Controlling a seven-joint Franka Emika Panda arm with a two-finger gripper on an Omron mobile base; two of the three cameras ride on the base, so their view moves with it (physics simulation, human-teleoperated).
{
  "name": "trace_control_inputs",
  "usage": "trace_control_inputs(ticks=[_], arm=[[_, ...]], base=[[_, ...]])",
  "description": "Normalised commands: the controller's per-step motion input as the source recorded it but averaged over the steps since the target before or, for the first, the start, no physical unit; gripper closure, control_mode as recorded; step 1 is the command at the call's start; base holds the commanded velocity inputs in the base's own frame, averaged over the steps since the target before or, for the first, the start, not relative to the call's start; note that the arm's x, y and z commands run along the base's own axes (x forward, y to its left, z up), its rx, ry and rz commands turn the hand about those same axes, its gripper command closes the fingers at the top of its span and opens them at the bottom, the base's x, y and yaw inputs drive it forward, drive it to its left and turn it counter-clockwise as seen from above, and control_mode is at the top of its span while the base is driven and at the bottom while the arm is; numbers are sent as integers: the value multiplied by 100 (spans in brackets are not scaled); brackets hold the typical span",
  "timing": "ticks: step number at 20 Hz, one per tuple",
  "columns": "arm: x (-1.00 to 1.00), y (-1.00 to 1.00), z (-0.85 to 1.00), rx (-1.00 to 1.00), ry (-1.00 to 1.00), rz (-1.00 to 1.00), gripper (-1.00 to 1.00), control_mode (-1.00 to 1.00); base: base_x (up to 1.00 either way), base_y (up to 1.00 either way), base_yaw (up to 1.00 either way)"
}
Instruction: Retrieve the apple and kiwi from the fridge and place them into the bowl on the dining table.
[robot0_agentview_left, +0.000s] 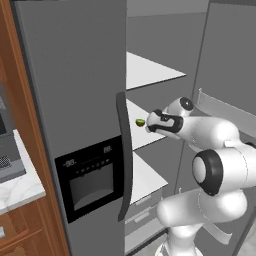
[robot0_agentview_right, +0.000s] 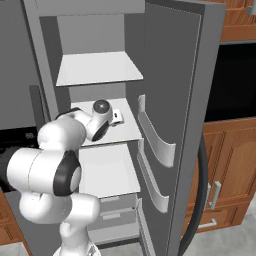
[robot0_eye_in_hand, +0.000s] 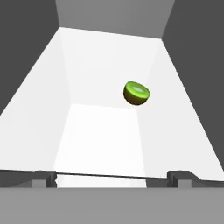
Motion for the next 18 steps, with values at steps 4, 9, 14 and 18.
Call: trace_control_inputs(ticks=[4,9,14,18], arm=[[11,9,-5,1,0,0,-100,-100],[12,8,-6,2,0,1,-100,-100],[12,5,-7,2,0,2,-100,-100],[16,3,-18,0,0,3,-100,-100]], base=[[0,0,0],[0,0,0],[0,0,0],[0,0,0]])
